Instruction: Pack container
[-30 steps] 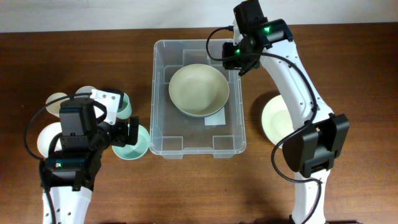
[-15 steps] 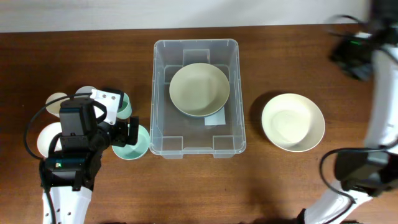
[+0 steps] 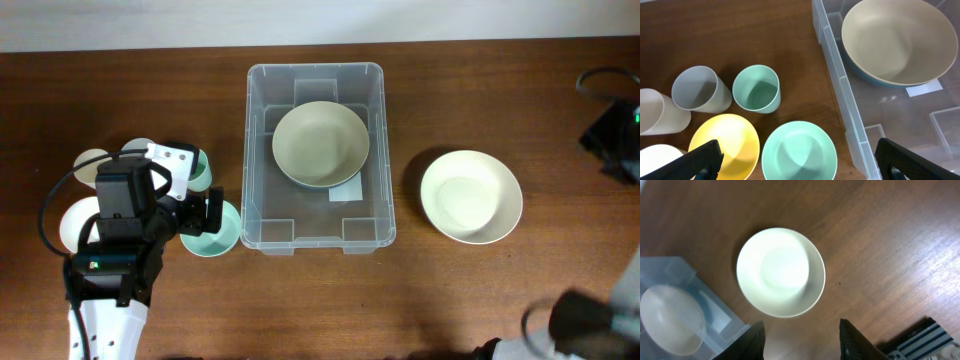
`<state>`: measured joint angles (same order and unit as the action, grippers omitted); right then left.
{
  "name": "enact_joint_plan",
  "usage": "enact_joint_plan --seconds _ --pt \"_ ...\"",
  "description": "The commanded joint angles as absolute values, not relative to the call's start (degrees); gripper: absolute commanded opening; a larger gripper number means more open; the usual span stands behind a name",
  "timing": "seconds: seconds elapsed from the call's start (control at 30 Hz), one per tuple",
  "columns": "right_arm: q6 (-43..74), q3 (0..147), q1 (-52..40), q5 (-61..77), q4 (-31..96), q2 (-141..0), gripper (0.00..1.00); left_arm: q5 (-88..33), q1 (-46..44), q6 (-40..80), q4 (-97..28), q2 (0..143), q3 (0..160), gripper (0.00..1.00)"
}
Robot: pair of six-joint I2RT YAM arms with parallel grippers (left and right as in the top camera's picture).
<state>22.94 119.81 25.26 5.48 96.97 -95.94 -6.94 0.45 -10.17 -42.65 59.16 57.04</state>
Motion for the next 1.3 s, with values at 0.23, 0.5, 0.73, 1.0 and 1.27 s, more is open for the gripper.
enact_joint_plan --seconds 0.23,0.5,0.73,1.0,1.27 --pt "25.9 70.4 24.8 9.7 76.7 -67.5 0.91 -7.7 0.5 -9.7 -42.5 59.1 58.3 1.0" --pt "26.0 54.7 24.8 13.1 47.2 -77.6 0.99 -7.7 0.5 -9.7 -42.5 59.1 58.3 1.0" --pt "26.0 54.7 24.8 13.1 38.8 -93.6 1.0 -7.7 0.5 -9.7 -42.5 59.1 58.3 1.0" --pt "26.0 54.7 24.8 14.8 34.5 -98.4 0.83 -7.8 0.5 -9.7 -42.5 59.1 58.3 1.0" --pt "26.0 54.7 24.8 14.8 34.1 -98.4 0.47 -7.8 0.5 -9.7 -42.5 59.1 58.3 1.0"
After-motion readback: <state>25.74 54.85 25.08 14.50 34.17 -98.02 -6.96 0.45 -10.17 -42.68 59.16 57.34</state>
